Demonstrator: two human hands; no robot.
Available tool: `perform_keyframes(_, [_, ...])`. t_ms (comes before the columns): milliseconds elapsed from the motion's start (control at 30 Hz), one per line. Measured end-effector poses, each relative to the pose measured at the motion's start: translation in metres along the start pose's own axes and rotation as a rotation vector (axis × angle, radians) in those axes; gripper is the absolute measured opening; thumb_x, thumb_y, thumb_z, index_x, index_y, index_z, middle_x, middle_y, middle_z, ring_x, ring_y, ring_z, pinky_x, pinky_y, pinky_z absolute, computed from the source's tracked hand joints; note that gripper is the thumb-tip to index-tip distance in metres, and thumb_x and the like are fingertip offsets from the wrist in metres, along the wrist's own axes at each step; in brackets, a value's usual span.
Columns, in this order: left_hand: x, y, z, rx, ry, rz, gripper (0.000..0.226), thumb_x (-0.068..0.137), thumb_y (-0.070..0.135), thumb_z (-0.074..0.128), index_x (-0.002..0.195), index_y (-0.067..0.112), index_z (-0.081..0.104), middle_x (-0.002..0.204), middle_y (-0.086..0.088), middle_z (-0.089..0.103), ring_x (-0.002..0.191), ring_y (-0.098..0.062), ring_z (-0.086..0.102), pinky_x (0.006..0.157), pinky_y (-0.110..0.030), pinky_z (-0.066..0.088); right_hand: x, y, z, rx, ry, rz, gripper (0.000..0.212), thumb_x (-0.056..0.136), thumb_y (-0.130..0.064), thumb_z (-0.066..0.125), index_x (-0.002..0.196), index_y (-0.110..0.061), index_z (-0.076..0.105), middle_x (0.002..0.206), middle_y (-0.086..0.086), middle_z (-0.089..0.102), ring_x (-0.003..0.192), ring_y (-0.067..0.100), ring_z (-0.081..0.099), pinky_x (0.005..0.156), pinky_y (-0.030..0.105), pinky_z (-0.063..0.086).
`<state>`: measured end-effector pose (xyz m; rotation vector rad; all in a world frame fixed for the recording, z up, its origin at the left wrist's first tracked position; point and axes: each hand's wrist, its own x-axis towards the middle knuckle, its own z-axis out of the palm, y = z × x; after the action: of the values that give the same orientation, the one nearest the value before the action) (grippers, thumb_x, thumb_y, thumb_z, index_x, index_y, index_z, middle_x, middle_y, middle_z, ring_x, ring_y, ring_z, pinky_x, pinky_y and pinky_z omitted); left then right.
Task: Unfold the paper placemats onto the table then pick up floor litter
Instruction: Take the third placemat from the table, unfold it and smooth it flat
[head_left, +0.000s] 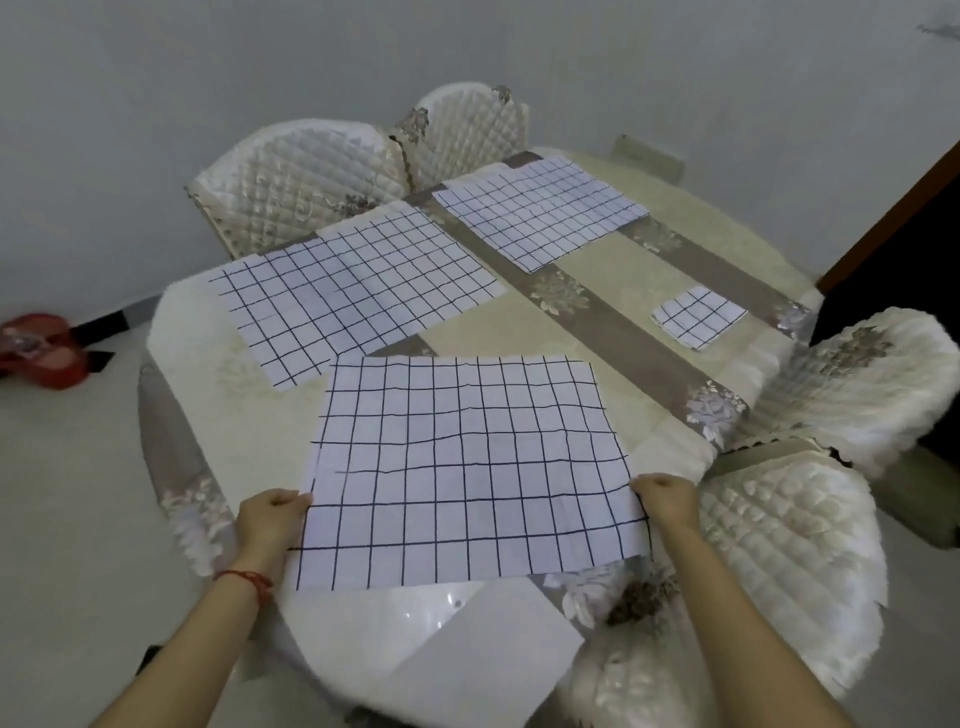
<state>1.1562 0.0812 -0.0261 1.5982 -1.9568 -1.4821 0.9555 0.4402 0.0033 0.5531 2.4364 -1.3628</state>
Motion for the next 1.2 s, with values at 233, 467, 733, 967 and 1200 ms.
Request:
perform_keyframes(233, [-0.018,-0.028,0.000,-0.035,-0.025,-0.091,0.013,0.077,0.008,0.068,0.065,0.007,0.063,0.083,-0.016,0.065,0.079,-0.026,0.057,0.083,-0.038,0.047,0.029,-0.016,0.001,-0.051,0.045,-0.090,0.018,0.085,-0.009,0.060,0.098,0.002,0.067,0.109,0.020,0.066,0.090,0.027,0.055,0.084,0.030,0.042])
perform_keyframes(467, [-0.049,-0.023,0.025,-0.059,0.042,-0.099,0.012,0.079,0.009,0.066,0.068,0.003,0.065,0.081,-0.015,0.065,0.076,-0.024,0.055,0.076,-0.030,0.042,0.058,-0.025,-0.005,-0.111,-0.007,-0.179,0.021,0.086,-0.012,0.059,0.101,0.001,0.066,0.109,0.018,0.066,0.104,0.035,0.057,0.085,0.030,0.042])
perform_keyframes(733, [-0.094,-0.021,0.074,-0.062,0.244,-0.170,0.017,0.079,0.012,0.067,0.084,-0.005,0.066,0.102,-0.022,0.067,0.101,-0.036,0.060,0.090,-0.037,0.044,0.120,-0.036,-0.019,-0.192,-0.185,-0.297,0.021,0.087,-0.012,0.058,0.101,0.002,0.066,0.110,0.020,0.066,0.105,0.035,0.057,0.088,0.035,0.043])
perform_keyframes(967, [-0.122,-0.011,0.103,-0.112,0.319,-0.206,0.025,0.079,0.011,0.067,0.096,-0.007,0.066,0.111,-0.022,0.066,0.107,-0.035,0.058,0.095,-0.036,0.042,0.153,-0.048,-0.025,-0.223,-0.262,-0.362,0.021,0.088,-0.010,0.056,0.102,0.004,0.064,0.109,0.025,0.065,0.105,0.038,0.057,0.090,0.040,0.044])
perform_keyframes(1200, [-0.125,-0.013,0.109,-0.096,0.357,-0.230,0.017,0.079,0.010,0.067,0.088,-0.004,0.068,0.103,-0.019,0.068,0.099,-0.032,0.059,0.082,-0.028,0.037,0.171,-0.050,-0.010,-0.259,-0.252,-0.388,0.021,0.087,-0.008,0.056,0.100,0.005,0.065,0.106,0.024,0.066,0.103,0.038,0.058,0.089,0.037,0.044])
